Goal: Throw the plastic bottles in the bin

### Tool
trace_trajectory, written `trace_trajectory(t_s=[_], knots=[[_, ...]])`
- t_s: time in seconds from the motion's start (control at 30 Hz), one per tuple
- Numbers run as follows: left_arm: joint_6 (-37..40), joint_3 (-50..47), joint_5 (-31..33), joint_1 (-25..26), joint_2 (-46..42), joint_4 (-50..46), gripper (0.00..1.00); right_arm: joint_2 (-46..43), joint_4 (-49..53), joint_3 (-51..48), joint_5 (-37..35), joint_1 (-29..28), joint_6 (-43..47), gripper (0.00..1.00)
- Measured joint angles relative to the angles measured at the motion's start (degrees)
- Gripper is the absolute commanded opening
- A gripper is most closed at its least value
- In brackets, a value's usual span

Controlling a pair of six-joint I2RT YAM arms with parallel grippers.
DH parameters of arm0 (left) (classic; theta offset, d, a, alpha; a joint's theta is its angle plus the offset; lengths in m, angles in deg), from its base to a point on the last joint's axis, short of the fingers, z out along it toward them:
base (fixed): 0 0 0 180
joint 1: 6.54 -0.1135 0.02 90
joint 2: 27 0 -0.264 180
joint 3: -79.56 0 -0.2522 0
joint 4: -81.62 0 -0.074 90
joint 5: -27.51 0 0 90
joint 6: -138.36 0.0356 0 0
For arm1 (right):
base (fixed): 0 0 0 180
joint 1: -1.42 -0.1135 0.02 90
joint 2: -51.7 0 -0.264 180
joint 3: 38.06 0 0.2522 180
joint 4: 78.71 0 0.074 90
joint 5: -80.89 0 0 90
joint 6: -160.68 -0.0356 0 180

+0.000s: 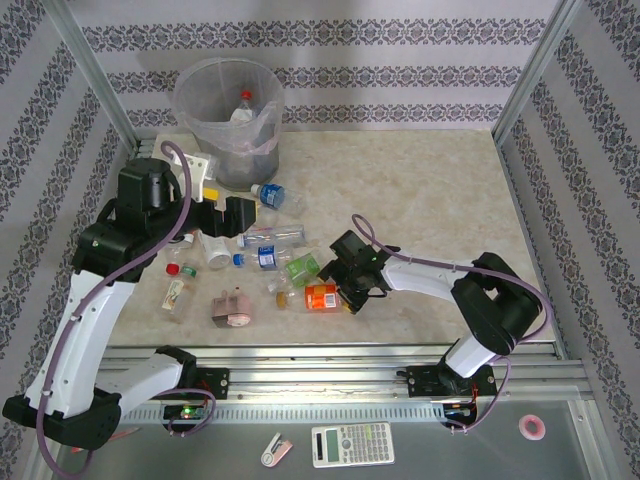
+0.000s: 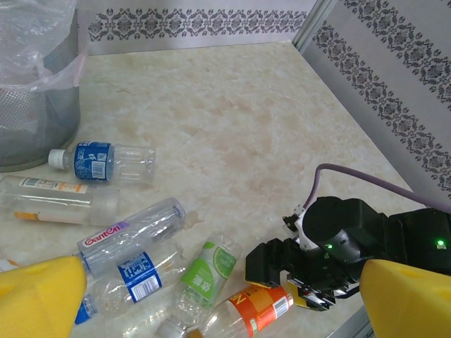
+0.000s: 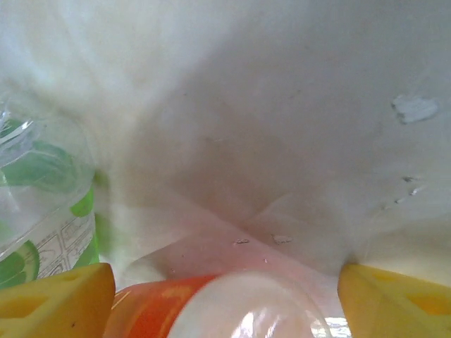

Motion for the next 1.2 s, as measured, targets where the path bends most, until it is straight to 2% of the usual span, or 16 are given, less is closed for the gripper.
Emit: trace_trajectory(t_s=[0.13, 0.3, 0.47, 0.57, 0.63, 0.7, 0.8, 1.0, 1.2], knots=[[-0.2, -3.5, -1.5, 0.8, -0.9, 1.8, 1.00, 0.3, 0.8, 0.1, -0.1, 0.0, -0.8, 0.74], [-0.2, -6.5, -1.9, 2.5, -1.0, 2.3, 1.00, 0.3, 1.9, 0.1, -0.5, 0.2, -1.0, 0.59], [-0.2, -8.2, -1.9, 3.8, -1.2, 3.4, 1.00, 0.1, 2.5, -0.1, -0.7, 0.6, -0.8, 0.51], [-0.3, -8.9, -1.9, 4.5, -1.3, 4.3, 1.00, -0.2, 2.2, -0.5, -1.3, 1.2, -0.6, 0.50], [-0.4, -9.5, -1.9, 4.9, -1.3, 4.9, 1.00, -0.4, 1.9, -0.5, -2.4, 1.9, -0.4, 0.57], [-0.6, -10.1, -1.8, 5.1, -1.3, 5.4, 1.00, -1.0, 2.1, -0.5, -3.5, 2.8, 0.3, 0.71], [-0.6, -10.6, -1.8, 5.3, -1.3, 5.7, 1.00, -3.6, 3.0, -0.8, -4.6, 3.4, 1.4, 0.81], [-0.8, -11.2, -1.6, 5.2, -2.1, 6.2, 1.00, -10.9, 4.5, -3.4, -4.9, 3.4, 4.7, 0.88], [-1.0, -11.4, -1.7, 5.2, -2.4, 7.1, 1.00, -12.5, 9.2, 0.5, -2.9, 0.7, 21.9, 0.91]])
